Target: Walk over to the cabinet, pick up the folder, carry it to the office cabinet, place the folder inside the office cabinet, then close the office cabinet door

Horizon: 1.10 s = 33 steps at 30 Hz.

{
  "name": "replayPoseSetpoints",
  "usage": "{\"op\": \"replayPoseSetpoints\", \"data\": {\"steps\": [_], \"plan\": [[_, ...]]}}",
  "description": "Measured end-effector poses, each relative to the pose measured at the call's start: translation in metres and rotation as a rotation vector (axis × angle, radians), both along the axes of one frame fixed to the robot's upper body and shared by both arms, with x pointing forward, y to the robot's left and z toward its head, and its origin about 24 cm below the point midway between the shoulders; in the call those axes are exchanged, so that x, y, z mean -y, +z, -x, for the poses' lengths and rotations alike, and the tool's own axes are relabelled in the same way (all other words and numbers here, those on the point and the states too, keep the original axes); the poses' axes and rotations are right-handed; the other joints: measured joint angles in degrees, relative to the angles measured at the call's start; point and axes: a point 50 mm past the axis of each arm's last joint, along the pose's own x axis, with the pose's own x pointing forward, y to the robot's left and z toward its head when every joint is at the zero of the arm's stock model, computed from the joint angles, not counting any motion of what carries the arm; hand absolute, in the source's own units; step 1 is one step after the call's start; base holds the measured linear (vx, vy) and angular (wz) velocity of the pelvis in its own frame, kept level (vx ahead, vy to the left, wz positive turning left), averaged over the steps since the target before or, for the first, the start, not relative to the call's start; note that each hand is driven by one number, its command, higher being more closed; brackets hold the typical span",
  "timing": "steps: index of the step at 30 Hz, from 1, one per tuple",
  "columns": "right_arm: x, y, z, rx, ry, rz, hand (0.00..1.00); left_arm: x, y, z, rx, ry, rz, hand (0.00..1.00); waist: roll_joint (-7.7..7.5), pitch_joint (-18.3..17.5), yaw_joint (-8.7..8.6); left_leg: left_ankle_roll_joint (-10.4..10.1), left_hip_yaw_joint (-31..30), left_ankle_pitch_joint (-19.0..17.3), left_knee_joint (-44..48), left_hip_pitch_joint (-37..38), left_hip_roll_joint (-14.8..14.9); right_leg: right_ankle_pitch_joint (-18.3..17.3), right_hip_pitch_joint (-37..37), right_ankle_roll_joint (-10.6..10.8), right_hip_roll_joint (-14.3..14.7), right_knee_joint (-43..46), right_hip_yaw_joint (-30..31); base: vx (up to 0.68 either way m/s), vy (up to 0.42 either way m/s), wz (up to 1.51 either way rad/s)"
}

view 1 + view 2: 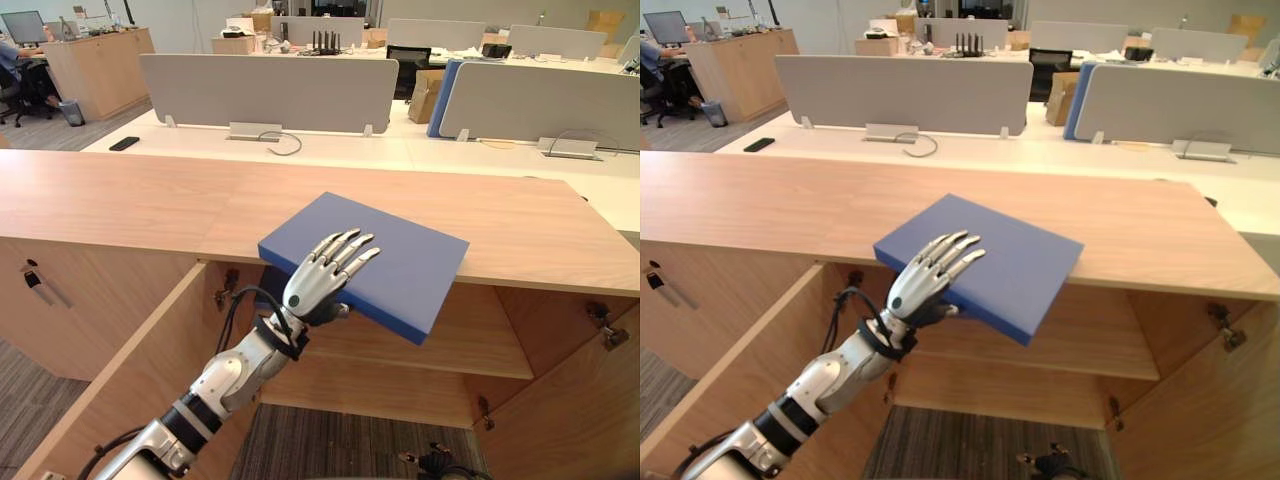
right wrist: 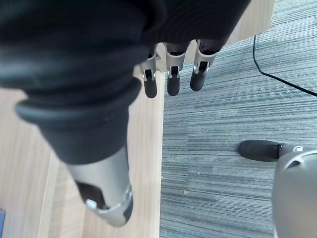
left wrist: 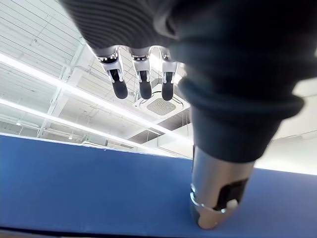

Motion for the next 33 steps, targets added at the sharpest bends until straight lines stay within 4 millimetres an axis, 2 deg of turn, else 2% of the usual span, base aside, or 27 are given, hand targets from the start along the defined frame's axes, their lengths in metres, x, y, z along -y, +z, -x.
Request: {"op": "replayPoseSetpoints", "data": {"steps": [12,19,20,25,33], "plan": [[0.000,0.003,-0.011,0.027,0.009,0.002,0.00,-0.001,-0.021,-0.002,-0.086,0.004,-0.071,0.00,0.30,0.30,-1.20,-0.10,0.24,-0.07,0.01,0.01,0.07,0.12,0.03,-0.05,0.10,-0.34,0.16,0.00,0.000,0.00],[-0.001,0.004,-0.015,0.030,0.045,0.016,0.00,-0.004,-0.022,-0.014,-0.085,0.039,-0.108,0.00,0.33,0.39,-1.42,-0.26,0.59,-0.18,0.02,0.06,0.13,0.25,-0.21,-0.13,0.15,-0.55,0.96,0.00,0.000,-0.05],[-0.001,0.004,-0.015,0.030,0.045,0.016,0.00,-0.004,-0.021,-0.015,-0.082,0.042,-0.110,1.00,0.33,0.42,-1.50,-0.28,0.59,-0.21,0.02,0.06,0.13,0.28,-0.24,-0.12,0.15,-0.57,0.99,0.00,0.000,-0.03],[-0.001,0.004,-0.015,0.030,0.046,0.016,0.00,-0.004,-0.017,-0.023,-0.061,0.061,-0.120,1.00,0.36,0.52,-1.67,-0.28,0.59,-0.21,0.01,0.05,0.13,0.57,-0.24,-0.04,0.16,-0.81,1.03,0.00,0.000,0.00],[-0.001,0.004,-0.015,0.031,0.047,0.016,0.00,0.003,0.003,-0.035,0.030,0.106,-0.019,1.00,0.35,0.55,-1.85,-0.29,0.63,-0.21,0.01,0.07,0.15,0.66,-0.24,-0.23,0.16,-0.86,1.11,0.00,0.000,0.00]]}}
